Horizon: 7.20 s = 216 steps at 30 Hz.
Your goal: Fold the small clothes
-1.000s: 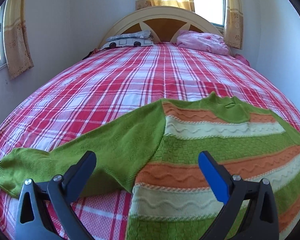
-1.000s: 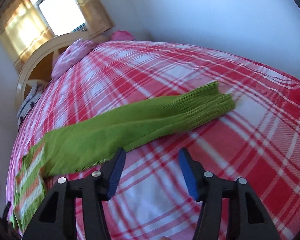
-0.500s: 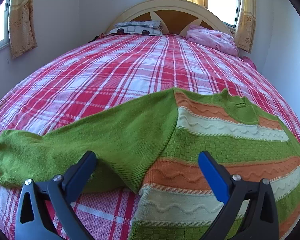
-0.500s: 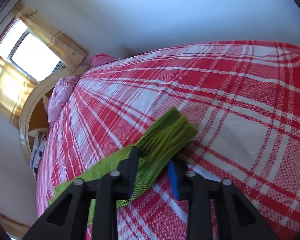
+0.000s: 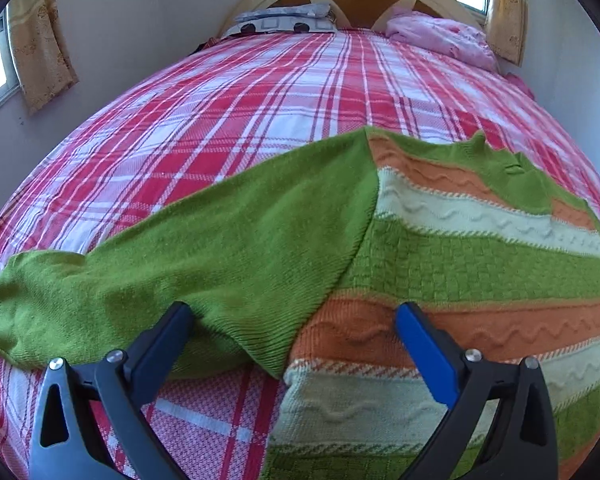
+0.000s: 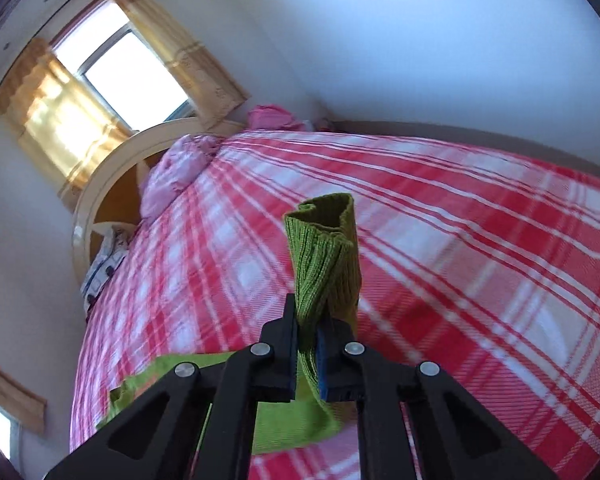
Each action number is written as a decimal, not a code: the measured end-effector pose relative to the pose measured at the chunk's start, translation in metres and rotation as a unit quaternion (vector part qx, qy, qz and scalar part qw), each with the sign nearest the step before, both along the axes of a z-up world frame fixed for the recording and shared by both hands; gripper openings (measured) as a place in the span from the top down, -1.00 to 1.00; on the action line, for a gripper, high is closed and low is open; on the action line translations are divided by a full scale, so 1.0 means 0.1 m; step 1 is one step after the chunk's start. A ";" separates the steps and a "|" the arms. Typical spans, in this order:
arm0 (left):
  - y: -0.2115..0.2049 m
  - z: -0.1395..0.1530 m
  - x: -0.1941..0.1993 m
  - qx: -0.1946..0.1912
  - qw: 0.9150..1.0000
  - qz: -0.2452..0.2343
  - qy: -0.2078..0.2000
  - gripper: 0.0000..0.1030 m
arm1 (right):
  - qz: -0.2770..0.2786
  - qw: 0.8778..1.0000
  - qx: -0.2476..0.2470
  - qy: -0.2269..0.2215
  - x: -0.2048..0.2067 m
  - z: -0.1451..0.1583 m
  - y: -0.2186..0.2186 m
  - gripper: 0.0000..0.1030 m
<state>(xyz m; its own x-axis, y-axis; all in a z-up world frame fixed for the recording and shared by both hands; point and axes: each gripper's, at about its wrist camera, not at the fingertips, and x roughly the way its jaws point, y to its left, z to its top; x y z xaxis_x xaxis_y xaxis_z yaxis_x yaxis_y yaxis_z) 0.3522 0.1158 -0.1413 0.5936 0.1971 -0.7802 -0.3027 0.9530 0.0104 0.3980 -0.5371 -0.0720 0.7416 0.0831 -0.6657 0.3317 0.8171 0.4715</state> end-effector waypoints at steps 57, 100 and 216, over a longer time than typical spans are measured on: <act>-0.05 0.37 -0.51 -0.119 0.985 -0.049 -0.117 -0.81 | 0.474 0.835 -0.266 -0.082 -0.97 -0.71 4.19 -0.25; -0.09 0.08 -0.29 -0.101 0.987 -0.116 -0.054 0.83 | 0.424 0.863 -0.242 -0.128 -0.70 -0.46 3.84 -0.52; 2.50 0.77 -1.76 -0.174 0.927 0.174 -0.283 0.88 | 0.537 0.800 -0.266 0.007 -0.65 -1.11 5.30 -0.58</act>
<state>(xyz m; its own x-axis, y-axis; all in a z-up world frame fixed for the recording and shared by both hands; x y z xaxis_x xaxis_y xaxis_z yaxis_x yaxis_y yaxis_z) 0.1760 0.3662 -0.0644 0.8752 0.2481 -0.4153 -0.4552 0.7129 -0.5335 0.3332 -0.0075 -0.1831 0.4247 0.3695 -0.8265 -0.6946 0.7186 -0.0357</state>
